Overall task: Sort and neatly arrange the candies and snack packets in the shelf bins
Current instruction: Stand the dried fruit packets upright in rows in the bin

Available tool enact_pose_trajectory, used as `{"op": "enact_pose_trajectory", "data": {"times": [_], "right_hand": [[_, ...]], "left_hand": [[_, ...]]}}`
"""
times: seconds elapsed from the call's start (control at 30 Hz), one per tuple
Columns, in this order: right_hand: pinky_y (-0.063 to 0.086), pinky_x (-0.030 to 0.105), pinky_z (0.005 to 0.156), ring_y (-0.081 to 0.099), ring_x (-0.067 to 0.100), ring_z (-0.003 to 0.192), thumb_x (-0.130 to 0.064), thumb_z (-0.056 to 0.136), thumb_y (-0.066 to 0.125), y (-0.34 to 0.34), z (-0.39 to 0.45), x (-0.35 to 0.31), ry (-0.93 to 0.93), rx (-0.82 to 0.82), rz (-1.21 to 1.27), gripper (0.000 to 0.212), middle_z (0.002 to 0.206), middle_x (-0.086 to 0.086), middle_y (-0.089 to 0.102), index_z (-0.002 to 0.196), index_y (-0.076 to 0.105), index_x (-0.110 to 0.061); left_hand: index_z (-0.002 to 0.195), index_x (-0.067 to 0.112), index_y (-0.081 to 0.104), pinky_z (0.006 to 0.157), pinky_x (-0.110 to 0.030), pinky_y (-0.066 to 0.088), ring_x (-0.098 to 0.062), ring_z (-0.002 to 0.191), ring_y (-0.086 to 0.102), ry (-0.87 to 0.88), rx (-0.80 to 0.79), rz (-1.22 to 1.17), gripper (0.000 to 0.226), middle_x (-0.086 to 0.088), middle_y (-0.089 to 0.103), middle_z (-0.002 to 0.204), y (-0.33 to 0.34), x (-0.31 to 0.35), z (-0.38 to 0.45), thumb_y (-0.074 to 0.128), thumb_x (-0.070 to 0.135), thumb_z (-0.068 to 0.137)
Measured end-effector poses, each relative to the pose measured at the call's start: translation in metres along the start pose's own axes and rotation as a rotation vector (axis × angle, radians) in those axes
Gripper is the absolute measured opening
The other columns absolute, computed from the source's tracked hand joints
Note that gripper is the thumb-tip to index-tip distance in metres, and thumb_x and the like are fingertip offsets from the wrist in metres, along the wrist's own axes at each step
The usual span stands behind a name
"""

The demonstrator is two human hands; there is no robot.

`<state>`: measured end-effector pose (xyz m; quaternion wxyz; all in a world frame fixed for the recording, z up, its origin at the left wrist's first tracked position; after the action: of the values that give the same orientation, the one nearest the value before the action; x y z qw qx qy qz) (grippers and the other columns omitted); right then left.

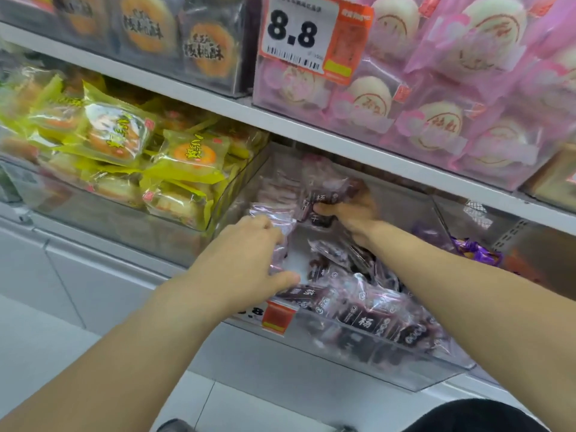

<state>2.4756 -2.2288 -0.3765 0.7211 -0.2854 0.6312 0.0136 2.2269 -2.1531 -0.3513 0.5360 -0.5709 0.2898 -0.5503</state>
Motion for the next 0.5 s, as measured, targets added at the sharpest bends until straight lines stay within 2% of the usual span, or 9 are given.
{"op": "enact_pose_trajectory", "data": {"times": [0.1,0.13,0.17,0.2,0.27,0.3,0.37,0.43,0.5], "right_hand": [[0.060,0.041,0.084,0.073,0.021,0.094,-0.036,0.020,0.103,0.004,0.027,0.039,0.119,-0.080,-0.002,0.104,0.100,-0.001,0.076,0.114,0.064,-0.015],[0.059,0.047,0.086,0.073,0.025,0.094,-0.044,0.010,0.101,0.005,0.033,0.050,0.158,-0.104,-0.008,0.111,0.099,0.001,0.076,0.111,0.065,-0.016],[0.059,0.049,0.086,0.073,0.027,0.093,-0.046,0.009,0.101,0.006,0.035,0.054,0.176,-0.117,-0.025,0.109,0.098,0.002,0.076,0.107,0.066,-0.016],[0.059,0.048,0.085,0.072,0.027,0.092,-0.042,0.017,0.102,0.006,0.028,0.048,0.173,-0.114,-0.068,0.099,0.096,0.004,0.076,0.104,0.065,-0.015],[0.058,0.041,0.087,0.068,0.024,0.094,-0.029,0.047,0.099,0.007,-0.001,0.018,0.133,-0.078,-0.179,0.069,0.095,0.002,0.071,0.101,0.059,-0.016],[0.056,0.037,0.086,0.065,0.023,0.094,-0.025,0.058,0.096,0.006,-0.004,0.012,0.114,-0.066,-0.226,0.061,0.094,0.001,0.067,0.101,0.054,-0.017],[0.051,0.031,0.084,0.058,0.020,0.094,-0.025,0.066,0.092,0.006,-0.005,0.004,0.096,-0.067,-0.332,0.063,0.094,-0.002,0.059,0.105,0.043,-0.020],[0.054,0.032,0.088,0.062,0.020,0.101,-0.029,0.062,0.094,0.005,-0.004,-0.003,0.048,-0.052,-0.432,0.075,0.108,0.000,0.061,0.117,0.043,-0.024],[0.056,0.034,0.090,0.065,0.019,0.103,-0.026,0.058,0.094,0.004,-0.006,-0.014,-0.080,-0.035,-0.498,0.090,0.117,0.001,0.062,0.131,0.042,-0.032]], "left_hand": [[0.129,0.024,0.057,0.101,-0.036,0.040,-0.017,0.119,0.045,0.005,0.005,-0.017,0.062,0.003,0.050,0.125,0.000,-0.001,0.001,0.057,0.065,0.083],[0.130,0.025,0.057,0.101,-0.035,0.039,-0.017,0.119,0.044,0.008,0.012,-0.018,0.061,0.004,0.049,0.126,0.000,-0.001,0.001,0.056,0.065,0.084],[0.130,0.025,0.057,0.101,-0.034,0.039,-0.016,0.119,0.044,0.013,0.018,-0.012,0.061,0.005,0.049,0.126,0.000,-0.001,0.002,0.055,0.065,0.084],[0.130,0.026,0.056,0.100,-0.033,0.038,-0.016,0.119,0.043,0.018,0.023,-0.007,0.060,0.005,0.048,0.126,0.000,-0.001,0.001,0.054,0.066,0.085],[0.132,0.028,0.055,0.098,-0.030,0.036,-0.014,0.119,0.042,0.027,0.032,-0.010,0.061,0.007,0.047,0.126,0.000,0.000,0.001,0.053,0.066,0.085],[0.133,0.029,0.053,0.097,-0.029,0.036,-0.013,0.118,0.042,0.030,0.037,-0.012,0.061,0.008,0.047,0.126,0.000,0.000,0.000,0.053,0.066,0.086],[0.135,0.030,0.052,0.097,-0.027,0.034,-0.013,0.119,0.041,0.036,0.045,-0.012,0.061,0.009,0.046,0.128,0.000,0.000,0.000,0.052,0.067,0.086],[0.136,0.029,0.051,0.098,-0.027,0.033,-0.012,0.120,0.041,0.034,0.043,-0.019,0.061,0.009,0.045,0.129,0.000,0.000,-0.001,0.051,0.066,0.087],[0.136,0.030,0.050,0.098,-0.027,0.033,-0.012,0.120,0.040,0.034,0.041,-0.022,0.062,0.009,0.045,0.129,0.000,0.000,-0.001,0.051,0.066,0.087]]}}
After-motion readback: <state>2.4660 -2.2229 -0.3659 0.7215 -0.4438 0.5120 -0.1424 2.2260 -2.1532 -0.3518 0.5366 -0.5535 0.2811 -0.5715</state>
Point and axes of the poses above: each hand's wrist, its own z-axis towards the middle knuckle, its own y-axis out of the palm, x = y × z, the point moved 6 cm from there along z, towards the middle knuckle
